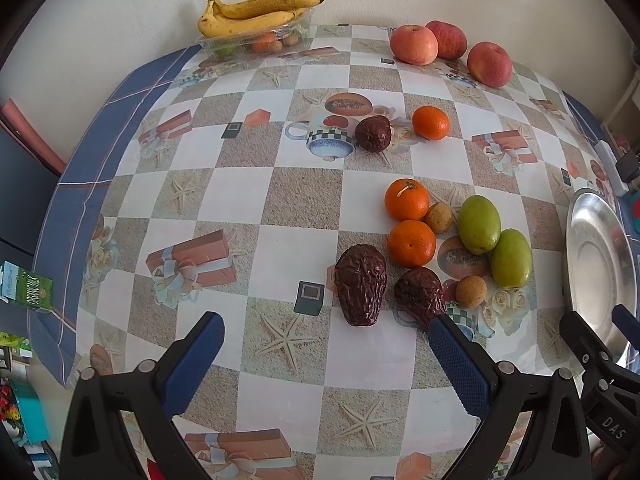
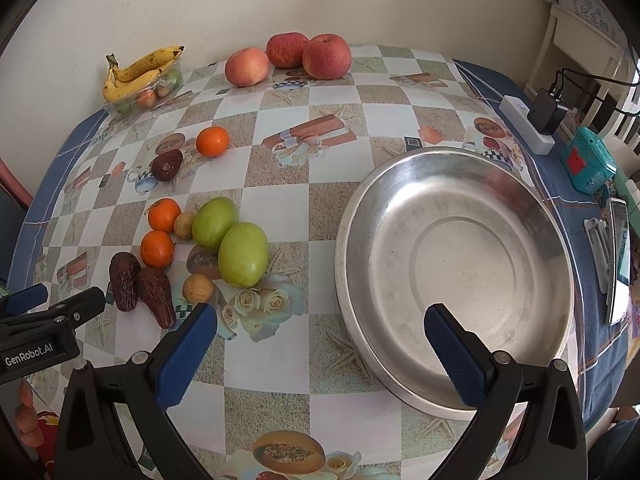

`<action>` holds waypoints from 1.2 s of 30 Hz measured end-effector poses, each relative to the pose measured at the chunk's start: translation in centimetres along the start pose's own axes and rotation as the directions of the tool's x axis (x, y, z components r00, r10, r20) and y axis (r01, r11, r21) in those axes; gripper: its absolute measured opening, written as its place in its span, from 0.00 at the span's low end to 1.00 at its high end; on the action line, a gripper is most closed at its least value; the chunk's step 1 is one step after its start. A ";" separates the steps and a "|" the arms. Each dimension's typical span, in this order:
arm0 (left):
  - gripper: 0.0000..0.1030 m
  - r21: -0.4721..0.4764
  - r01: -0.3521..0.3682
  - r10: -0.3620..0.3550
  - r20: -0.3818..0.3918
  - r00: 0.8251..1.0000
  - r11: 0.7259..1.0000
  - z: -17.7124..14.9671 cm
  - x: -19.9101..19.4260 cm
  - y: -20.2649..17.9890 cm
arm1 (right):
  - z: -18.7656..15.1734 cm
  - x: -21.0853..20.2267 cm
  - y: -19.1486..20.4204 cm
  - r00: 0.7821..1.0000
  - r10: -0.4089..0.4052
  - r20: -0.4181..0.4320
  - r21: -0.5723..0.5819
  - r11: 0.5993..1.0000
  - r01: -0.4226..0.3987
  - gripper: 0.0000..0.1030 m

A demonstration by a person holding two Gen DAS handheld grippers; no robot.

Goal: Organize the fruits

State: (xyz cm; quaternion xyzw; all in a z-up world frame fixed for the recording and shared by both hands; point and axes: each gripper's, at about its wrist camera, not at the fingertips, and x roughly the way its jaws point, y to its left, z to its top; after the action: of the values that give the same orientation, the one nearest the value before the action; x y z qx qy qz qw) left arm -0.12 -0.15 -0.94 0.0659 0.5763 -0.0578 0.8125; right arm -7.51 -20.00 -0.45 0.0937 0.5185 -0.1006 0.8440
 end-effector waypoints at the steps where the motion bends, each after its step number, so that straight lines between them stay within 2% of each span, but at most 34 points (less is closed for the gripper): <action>1: 1.00 0.000 0.000 0.000 0.000 1.000 1.000 0.0 0.0 0.0 | 0.0 0.1 0.0 1.000 0.001 -0.004 0.000 1.000 -0.001 1.00; 25: 1.00 0.001 -0.031 0.031 -0.019 0.999 1.000 0.0 0.6 -0.2 | -0.1 0.4 -0.1 0.999 0.028 -0.019 0.001 1.000 -0.028 1.00; 36: 1.00 -0.010 0.010 -0.010 -0.022 1.000 1.000 0.0 0.5 0.0 | -0.2 0.8 0.2 0.999 0.028 -0.041 -0.007 1.000 -0.029 1.00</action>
State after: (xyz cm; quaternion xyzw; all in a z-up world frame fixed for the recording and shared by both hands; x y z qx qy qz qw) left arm 0.08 -0.19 -1.39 0.0596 0.5857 -0.0581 0.8062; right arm -7.27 -19.86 -1.23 0.0999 0.5345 -0.0845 0.8350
